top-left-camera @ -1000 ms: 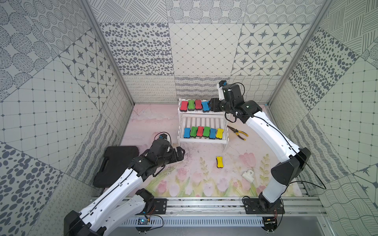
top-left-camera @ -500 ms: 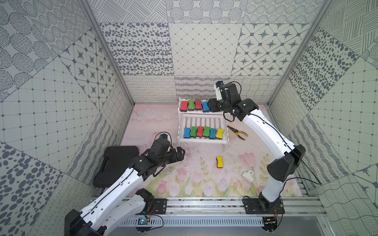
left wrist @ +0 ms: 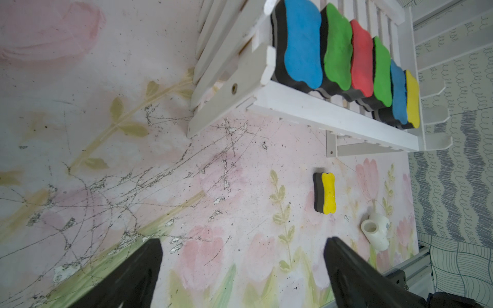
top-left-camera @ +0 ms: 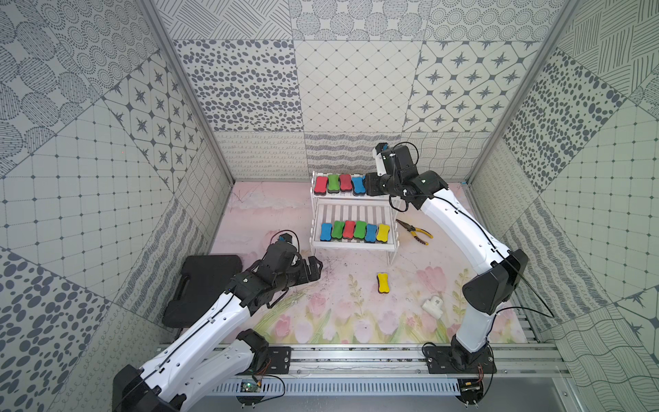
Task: Remove the whiteboard erasers from the shelf
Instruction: Pick up the whiteboard eraser from the shelf.
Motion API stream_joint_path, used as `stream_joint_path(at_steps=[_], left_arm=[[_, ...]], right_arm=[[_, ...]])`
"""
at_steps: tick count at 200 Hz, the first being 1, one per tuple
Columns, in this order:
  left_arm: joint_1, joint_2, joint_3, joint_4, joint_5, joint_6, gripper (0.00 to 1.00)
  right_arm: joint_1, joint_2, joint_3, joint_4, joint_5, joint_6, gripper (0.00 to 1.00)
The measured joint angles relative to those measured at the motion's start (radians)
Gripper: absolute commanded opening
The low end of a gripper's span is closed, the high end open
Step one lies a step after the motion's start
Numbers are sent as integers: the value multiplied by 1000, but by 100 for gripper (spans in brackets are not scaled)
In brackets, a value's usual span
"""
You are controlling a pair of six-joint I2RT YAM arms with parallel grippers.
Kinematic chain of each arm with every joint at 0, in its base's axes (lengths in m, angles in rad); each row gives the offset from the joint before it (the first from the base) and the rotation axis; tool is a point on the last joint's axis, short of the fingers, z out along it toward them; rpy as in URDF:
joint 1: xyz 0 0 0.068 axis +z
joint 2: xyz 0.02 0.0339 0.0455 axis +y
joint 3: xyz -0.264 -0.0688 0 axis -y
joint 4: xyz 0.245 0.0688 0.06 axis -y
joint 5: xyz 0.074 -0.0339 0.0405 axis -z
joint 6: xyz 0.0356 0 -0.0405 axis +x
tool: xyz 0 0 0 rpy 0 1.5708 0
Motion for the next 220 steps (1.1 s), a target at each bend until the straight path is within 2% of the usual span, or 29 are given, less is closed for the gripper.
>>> stream_joint_path(at_steps=[87,120,142,168,195,220], left_arm=[[0,5,0,0,0,0,99],[0,6,0,0,-1,0,99],[0,6,0,0,-2,0,99],[0,6,0,0,-4,0,100],[0,5,0,0,-4,0,100],[0,3,0,0,-5,0,100]], right_arm=[[-3,11,21,-23,23,-4,52],[-3,24,23,-20,16,-3,47],[-3,25,23,-18,16,-2,38],[-4,24,23,-13,18,-3,33],[-4,0,3,-8,22,-2,31],[-4,-93,-92,25,16,21,31]])
